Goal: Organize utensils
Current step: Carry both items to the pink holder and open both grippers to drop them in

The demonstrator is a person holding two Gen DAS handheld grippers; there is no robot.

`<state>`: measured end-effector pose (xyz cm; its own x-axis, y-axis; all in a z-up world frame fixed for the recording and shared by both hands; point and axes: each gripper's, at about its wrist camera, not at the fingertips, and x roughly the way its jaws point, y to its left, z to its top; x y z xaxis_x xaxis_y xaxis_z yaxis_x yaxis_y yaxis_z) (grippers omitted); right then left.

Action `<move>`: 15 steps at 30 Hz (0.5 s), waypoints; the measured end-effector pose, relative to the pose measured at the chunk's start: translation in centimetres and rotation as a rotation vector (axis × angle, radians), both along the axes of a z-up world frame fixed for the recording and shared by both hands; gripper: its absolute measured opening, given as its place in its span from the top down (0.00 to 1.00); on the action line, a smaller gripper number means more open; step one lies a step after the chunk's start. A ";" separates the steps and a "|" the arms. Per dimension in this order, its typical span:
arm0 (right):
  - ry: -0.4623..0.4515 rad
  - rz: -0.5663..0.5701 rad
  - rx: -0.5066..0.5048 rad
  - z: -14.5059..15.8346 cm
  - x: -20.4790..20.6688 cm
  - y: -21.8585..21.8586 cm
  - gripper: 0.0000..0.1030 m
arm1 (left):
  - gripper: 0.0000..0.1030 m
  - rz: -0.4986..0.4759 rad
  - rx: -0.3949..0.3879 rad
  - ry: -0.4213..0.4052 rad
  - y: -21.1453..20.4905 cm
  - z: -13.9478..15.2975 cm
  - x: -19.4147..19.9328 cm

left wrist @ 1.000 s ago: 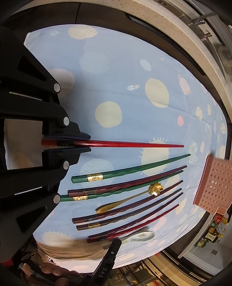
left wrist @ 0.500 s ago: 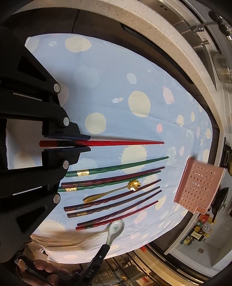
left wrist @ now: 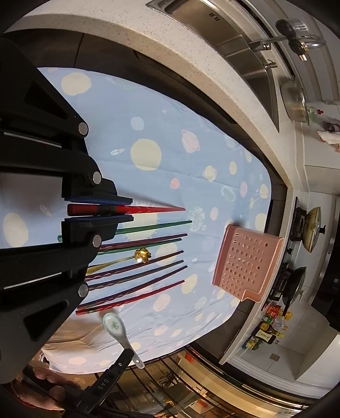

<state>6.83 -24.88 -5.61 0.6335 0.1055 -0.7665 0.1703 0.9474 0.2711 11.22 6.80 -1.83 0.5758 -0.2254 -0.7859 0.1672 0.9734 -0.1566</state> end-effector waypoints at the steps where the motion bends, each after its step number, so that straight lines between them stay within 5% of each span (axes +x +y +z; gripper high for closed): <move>1: -0.003 0.000 0.002 0.1 0.0 -0.1 0.94 | 0.93 0.001 0.000 -0.009 0.0 0.3 0.2; 15: -0.092 0.002 0.018 3.6 3.0 -1.0 0.94 | 0.93 0.023 0.003 -0.154 0.2 5.7 3.8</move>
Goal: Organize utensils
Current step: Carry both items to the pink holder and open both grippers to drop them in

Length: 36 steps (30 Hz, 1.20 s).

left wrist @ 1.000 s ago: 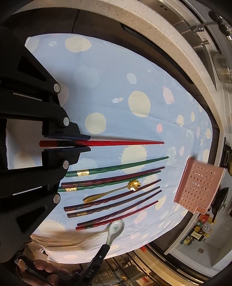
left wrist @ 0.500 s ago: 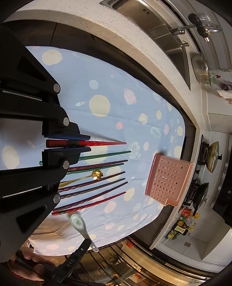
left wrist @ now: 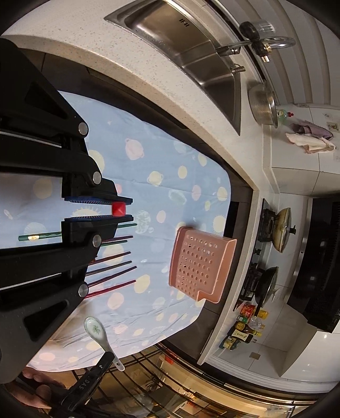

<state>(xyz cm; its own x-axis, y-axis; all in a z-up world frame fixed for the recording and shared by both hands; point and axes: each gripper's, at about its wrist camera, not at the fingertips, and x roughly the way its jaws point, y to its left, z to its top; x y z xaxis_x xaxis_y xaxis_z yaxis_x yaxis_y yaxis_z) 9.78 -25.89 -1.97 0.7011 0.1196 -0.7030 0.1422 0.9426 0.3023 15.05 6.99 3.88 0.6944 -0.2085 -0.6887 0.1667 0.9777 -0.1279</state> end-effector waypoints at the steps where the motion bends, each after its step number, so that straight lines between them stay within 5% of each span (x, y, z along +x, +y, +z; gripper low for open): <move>1: -0.008 0.001 0.003 0.3 0.5 -0.2 0.94 | 0.93 0.000 -0.002 -0.011 0.0 0.4 0.4; 20: -0.216 -0.029 -0.051 9.3 17.3 -2.8 0.94 | 0.93 -0.069 -0.046 -0.311 -5.9 14.2 13.1; 36: -0.075 -0.024 -0.082 3.6 26.6 -2.2 0.94 | 0.93 -0.101 -0.039 -0.177 -9.9 9.5 20.8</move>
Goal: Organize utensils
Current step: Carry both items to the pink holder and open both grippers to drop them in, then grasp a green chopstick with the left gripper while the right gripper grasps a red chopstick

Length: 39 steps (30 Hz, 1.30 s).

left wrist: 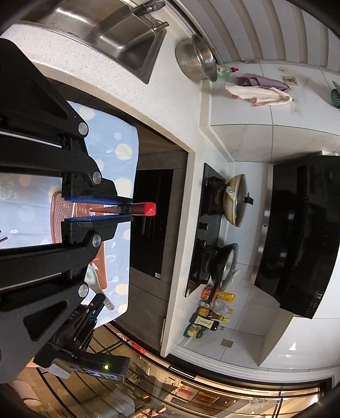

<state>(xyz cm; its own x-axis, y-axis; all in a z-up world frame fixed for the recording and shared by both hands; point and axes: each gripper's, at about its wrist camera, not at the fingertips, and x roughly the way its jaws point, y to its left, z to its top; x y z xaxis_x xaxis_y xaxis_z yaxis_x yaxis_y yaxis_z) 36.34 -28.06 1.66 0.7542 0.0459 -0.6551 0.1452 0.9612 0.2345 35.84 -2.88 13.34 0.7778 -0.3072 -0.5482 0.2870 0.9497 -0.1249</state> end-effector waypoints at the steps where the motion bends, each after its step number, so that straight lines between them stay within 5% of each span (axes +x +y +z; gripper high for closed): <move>1: 0.008 0.006 0.001 -0.3 0.2 0.1 0.94 | 0.93 0.003 0.001 0.010 0.0 -0.3 0.2; 4: 0.008 0.010 -0.010 -0.7 0.0 0.4 0.91 | 0.93 0.014 0.004 0.037 0.0 -1.1 0.5; 6: -0.009 0.003 -0.032 -0.4 -0.8 0.6 0.77 | 0.90 0.029 0.011 0.049 0.1 -1.4 0.4; 8: -0.028 -0.005 -0.044 0.1 -1.7 0.7 0.72 | 0.64 0.045 0.008 0.059 0.5 -1.6 0.2; 9: -0.035 -0.006 -0.042 0.4 -2.3 0.6 0.71 | 0.59 0.053 0.001 0.052 0.9 -1.5 -0.2; 22: -0.041 0.014 0.033 1.2 -14.3 0.7 0.63 | 0.37 0.086 0.045 0.063 4.0 -3.9 -8.4; 39: 0.271 0.070 0.043 -10.2 -28.9 4.7 0.63 | 0.37 0.065 0.171 0.405 6.4 -19.1 -20.4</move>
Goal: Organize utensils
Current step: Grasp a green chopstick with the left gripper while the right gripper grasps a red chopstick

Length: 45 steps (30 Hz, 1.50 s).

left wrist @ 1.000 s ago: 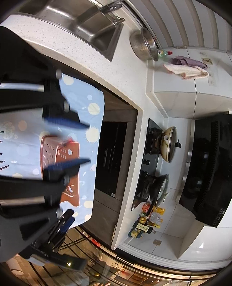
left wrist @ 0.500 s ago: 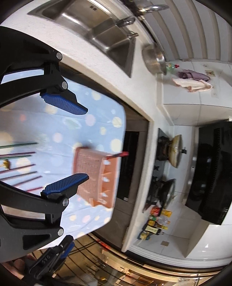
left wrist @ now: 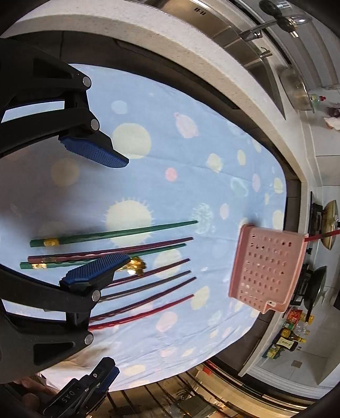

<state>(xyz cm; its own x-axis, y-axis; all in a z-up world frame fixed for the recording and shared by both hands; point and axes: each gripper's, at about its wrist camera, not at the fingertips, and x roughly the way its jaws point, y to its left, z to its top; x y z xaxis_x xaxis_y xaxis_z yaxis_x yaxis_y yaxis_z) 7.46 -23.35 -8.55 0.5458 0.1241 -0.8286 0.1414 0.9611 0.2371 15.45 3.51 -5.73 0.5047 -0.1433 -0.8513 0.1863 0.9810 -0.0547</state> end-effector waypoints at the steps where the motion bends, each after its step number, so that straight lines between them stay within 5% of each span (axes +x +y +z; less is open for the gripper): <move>1: 0.012 0.008 0.000 -0.5 -0.3 0.3 0.63 | 0.37 -0.005 0.011 0.010 -0.1 -0.6 -0.5; 12: 0.036 0.081 -0.041 -2.1 -1.2 2.8 0.73 | 0.41 -0.025 0.031 0.089 -0.3 -4.1 -4.1; 37: 0.086 0.110 -0.033 -4.1 -1.7 3.2 0.91 | 0.49 -0.050 0.061 0.116 -0.9 -6.0 -5.6; 39: 0.085 0.110 -0.033 -4.1 -1.8 3.2 0.91 | 0.52 -0.047 0.064 0.113 -0.9 -6.0 -5.6; 45: 0.085 0.109 -0.030 -4.2 -1.8 3.2 0.93 | 0.83 -0.041 0.068 0.101 -0.5 -5.8 -5.8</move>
<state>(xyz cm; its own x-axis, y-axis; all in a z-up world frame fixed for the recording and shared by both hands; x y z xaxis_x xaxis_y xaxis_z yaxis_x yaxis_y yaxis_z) 5.68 -20.17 -12.74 0.4582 0.1538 -0.8754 0.0539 0.9783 0.2001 9.61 3.00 -11.57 0.4107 -0.1028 -0.9060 0.2236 0.9746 -0.0092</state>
